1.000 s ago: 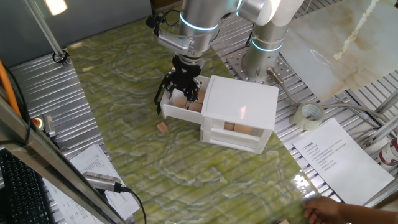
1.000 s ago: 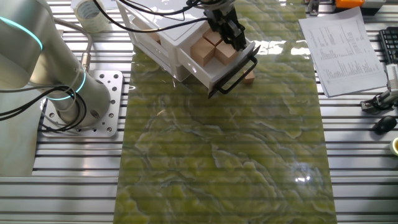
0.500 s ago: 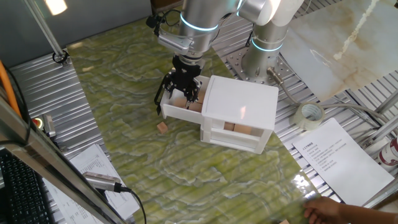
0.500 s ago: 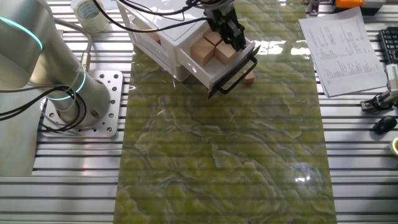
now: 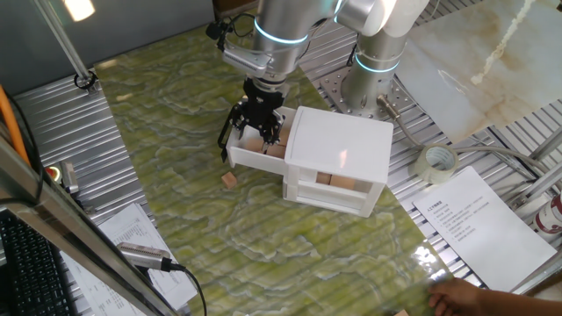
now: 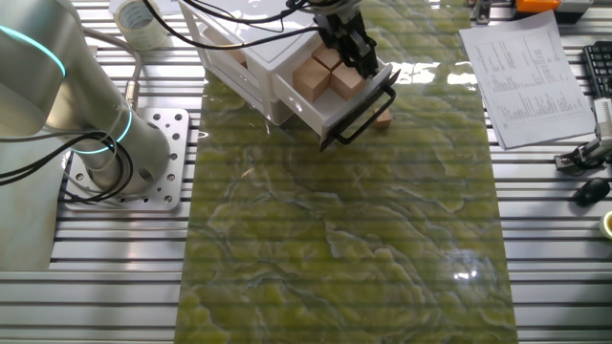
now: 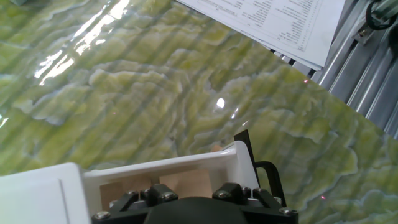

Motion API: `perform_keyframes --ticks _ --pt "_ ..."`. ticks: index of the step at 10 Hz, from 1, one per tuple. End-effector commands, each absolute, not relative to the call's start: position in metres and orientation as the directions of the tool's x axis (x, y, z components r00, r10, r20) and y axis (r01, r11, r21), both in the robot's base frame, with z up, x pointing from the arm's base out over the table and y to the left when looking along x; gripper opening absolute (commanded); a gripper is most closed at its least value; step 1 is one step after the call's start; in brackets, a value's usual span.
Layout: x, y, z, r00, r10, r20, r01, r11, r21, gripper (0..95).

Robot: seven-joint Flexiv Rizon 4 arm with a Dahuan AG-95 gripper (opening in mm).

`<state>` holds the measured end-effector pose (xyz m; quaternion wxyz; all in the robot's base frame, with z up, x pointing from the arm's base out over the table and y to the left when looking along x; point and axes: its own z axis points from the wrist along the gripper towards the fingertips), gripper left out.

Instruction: Take something out of a drawer

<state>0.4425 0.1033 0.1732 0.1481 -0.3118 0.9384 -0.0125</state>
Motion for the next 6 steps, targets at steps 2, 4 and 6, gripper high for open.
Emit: perform_keyframes --ticks 2,4,6 --pt "0.4397 0.1049 0.1756 -0.767 -0.584 -0.267 -0.576 0.809 -0.115 57.0" --pt "0.4396 0.1051 0.1758 -0.763 -0.589 -0.266 -0.581 0.805 -0.117 38.0" --pt "0.4394 0.1053 0.1760 -0.762 -0.591 -0.265 -0.583 0.804 -0.118 38.0"
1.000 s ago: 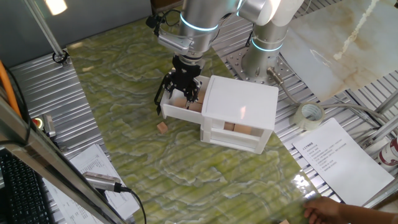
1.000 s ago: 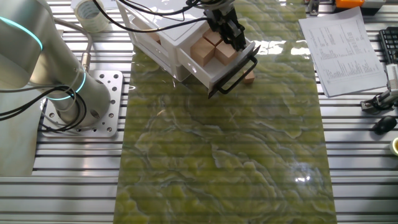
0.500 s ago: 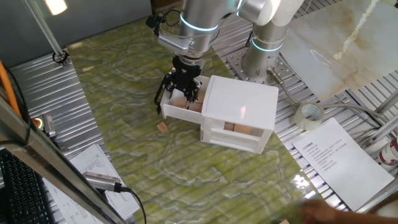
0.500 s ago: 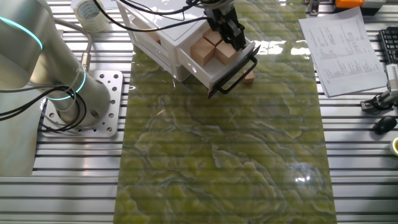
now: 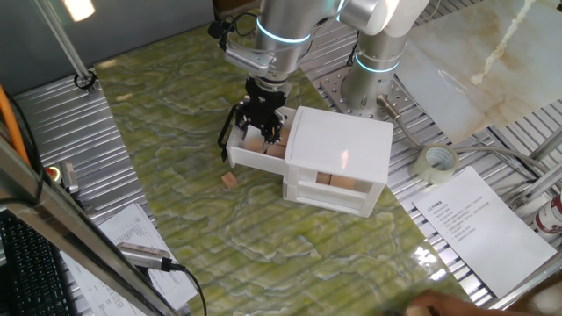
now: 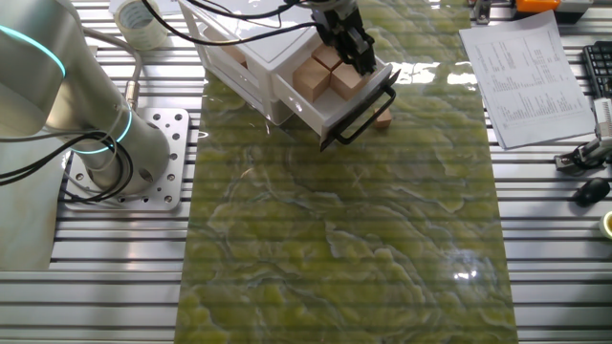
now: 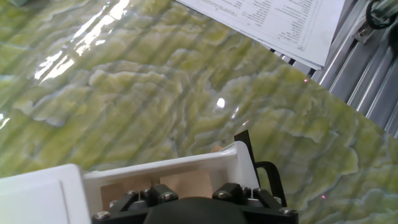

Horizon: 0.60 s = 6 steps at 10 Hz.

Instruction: Take something out of a drawer

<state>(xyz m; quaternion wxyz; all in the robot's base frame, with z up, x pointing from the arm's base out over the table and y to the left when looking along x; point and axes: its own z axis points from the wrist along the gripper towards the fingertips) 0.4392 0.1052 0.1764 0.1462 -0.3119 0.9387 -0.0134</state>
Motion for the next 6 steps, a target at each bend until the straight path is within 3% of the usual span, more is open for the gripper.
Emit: perform_keyframes --ticks 1,4,5,6 --pt "0.4393 0.1054 0.1760 -0.761 -0.591 -0.265 -0.583 0.804 -0.118 38.0" --pt "0.4389 0.1059 0.1764 -0.759 -0.595 -0.264 -0.586 0.801 -0.119 38.0" --pt "0.4383 0.1065 0.1769 -0.759 -0.596 -0.262 -0.587 0.801 -0.121 57.0" --pt "0.4378 0.1069 0.1773 -0.760 -0.595 -0.260 -0.586 0.801 -0.121 57.0"
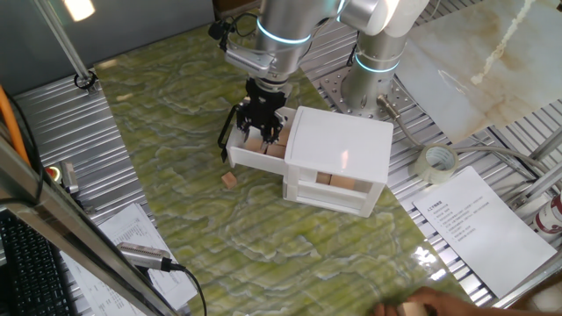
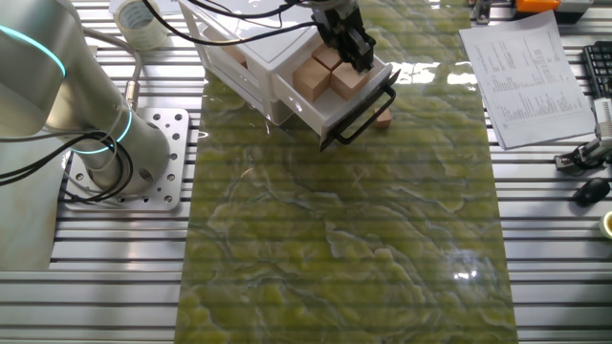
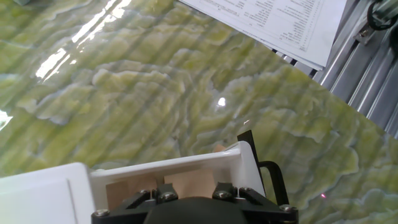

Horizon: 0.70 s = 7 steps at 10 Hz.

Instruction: Take something out of a drawer

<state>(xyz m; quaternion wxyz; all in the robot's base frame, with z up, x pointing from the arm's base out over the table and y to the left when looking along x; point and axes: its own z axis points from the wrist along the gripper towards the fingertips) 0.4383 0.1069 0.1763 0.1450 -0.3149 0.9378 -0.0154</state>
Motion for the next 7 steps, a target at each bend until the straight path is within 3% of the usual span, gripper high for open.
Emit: perform_keyframes --ticks 1,3,4,7 --pt "0.4378 0.1069 0.1773 -0.760 -0.595 -0.260 -0.586 0.801 -0.121 57.0" --pt "0.4374 0.1073 0.1777 -0.758 -0.598 -0.259 -0.589 0.799 -0.123 57.0" --pt "0.4373 0.1074 0.1777 -0.758 -0.598 -0.260 -0.588 0.799 -0.123 38.0" --pt "0.4373 0.1074 0.1777 -0.757 -0.599 -0.261 -0.589 0.799 -0.123 38.0"
